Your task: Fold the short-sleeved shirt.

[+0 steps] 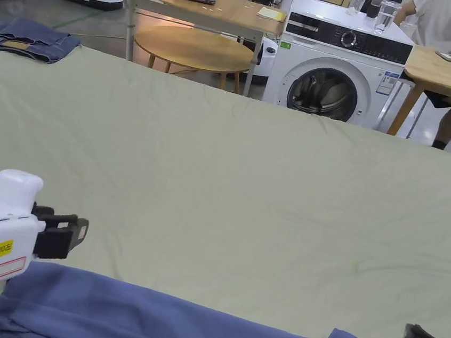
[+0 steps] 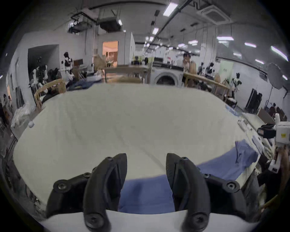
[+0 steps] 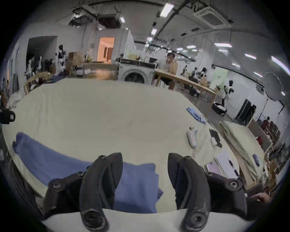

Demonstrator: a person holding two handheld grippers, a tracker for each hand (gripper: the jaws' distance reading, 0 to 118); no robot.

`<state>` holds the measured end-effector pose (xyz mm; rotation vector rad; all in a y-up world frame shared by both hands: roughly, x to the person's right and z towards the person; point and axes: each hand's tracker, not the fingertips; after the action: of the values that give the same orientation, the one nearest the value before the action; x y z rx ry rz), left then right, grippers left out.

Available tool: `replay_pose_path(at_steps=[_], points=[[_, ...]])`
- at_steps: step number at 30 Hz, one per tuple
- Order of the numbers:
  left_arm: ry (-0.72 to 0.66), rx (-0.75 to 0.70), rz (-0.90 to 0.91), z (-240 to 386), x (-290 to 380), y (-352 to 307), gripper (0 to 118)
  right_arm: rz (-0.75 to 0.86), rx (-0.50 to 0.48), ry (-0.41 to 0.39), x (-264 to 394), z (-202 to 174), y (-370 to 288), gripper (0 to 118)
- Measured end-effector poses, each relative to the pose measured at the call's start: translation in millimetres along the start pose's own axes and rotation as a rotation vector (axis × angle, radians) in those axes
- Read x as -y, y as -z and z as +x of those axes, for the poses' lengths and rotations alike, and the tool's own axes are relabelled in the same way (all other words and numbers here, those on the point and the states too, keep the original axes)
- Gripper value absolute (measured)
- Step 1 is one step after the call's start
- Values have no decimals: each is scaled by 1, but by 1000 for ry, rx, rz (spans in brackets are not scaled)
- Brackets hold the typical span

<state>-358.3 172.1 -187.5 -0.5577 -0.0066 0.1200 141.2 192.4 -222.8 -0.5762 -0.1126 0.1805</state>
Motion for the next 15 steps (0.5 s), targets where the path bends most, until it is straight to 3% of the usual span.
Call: replay_pose_path(at_steps=[6,7,8,10,11,13,15], points=[[33,-27,202,32,-11,-2,49,239,-107,109,-5,-32,0,61],[49,-47,232,37,-12,-2,49,287,-105,110,-5,-41,-1,55],[62,-65,260,42,-12,-3,48,334,-101,115,-6,-50,-3,41],[81,-95,309,44,-14,-1,36,390,-111,124,-8,-65,-6,14],[89,-110,333,47,-13,-2,20,413,-117,135,-8,-72,-6,7],[89,-134,354,51,-15,-4,5,448,-141,140,-10,-83,-8,1],[86,-136,392,51,-16,-6,0,482,-142,134,-11,-94,-10,0]])
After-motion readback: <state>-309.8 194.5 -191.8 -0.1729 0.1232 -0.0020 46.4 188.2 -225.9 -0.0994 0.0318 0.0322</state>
